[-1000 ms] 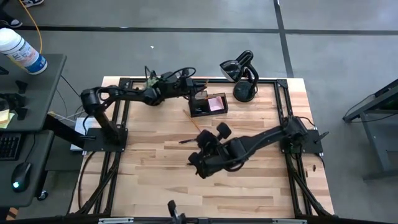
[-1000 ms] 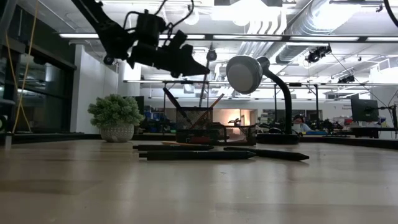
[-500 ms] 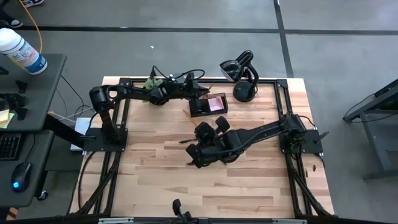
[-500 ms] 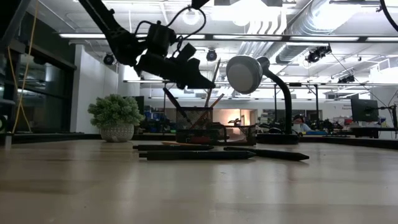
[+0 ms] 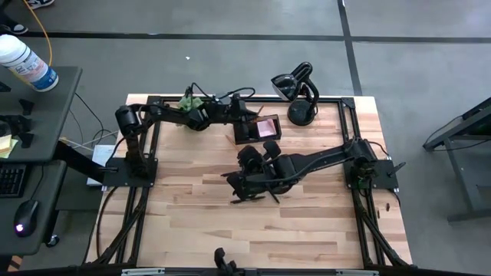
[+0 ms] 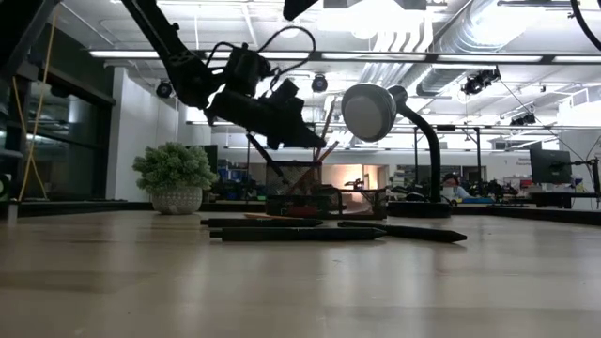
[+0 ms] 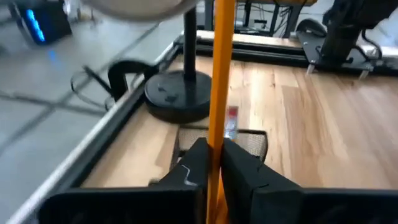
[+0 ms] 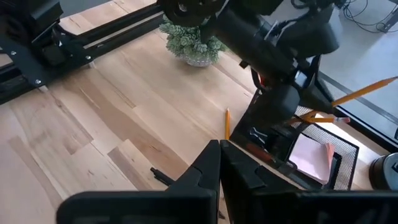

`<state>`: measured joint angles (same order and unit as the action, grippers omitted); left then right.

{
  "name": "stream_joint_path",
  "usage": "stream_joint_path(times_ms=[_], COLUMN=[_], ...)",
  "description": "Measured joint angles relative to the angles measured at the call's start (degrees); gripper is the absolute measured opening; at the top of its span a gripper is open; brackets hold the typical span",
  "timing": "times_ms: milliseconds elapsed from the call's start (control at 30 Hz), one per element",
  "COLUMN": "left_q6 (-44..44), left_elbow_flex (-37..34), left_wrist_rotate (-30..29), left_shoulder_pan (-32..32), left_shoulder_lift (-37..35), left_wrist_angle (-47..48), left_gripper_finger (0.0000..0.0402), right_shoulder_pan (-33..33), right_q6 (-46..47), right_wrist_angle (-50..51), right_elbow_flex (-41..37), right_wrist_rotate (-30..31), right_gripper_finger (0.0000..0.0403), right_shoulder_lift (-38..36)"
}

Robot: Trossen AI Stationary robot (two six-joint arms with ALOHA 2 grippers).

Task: Pick and place office supplies into organizer
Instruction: Put the bottom orange pencil into the black desk organizer

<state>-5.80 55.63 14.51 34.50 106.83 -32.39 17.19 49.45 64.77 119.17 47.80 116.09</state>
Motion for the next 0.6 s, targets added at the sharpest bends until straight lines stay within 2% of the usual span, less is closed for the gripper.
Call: stream_joint_path(times_ms=[133, 300, 600], left_q6=[4.33, 4.57, 4.74], left_elbow_flex=[0.05, 0.01, 0.02], left_wrist_rotate=[-0.14, 0.12, -0.12], left_shoulder_pan=[-0.02, -0.07, 0.04], left_shoulder_lift=[0.98, 1.22, 1.29], left_wrist_angle=[0.73, 0.08, -5.63], left_gripper_finger=[0.0051, 0.0092, 0.0112], right_shoulder_pan=[0.02, 0.02, 0.02], right_q6=[-0.46, -0.50, -0.69], right_wrist_angle=[-0.28, -0.73, -0.78], right_elbow_flex=[0.00, 0.00, 0.00], right_wrist_rotate=[-0.41, -0.40, -0.84], right_gripper_finger=[0.0003, 0.0003, 0.0004], right_shoulder_lift=[0.01, 0.02, 0.02])
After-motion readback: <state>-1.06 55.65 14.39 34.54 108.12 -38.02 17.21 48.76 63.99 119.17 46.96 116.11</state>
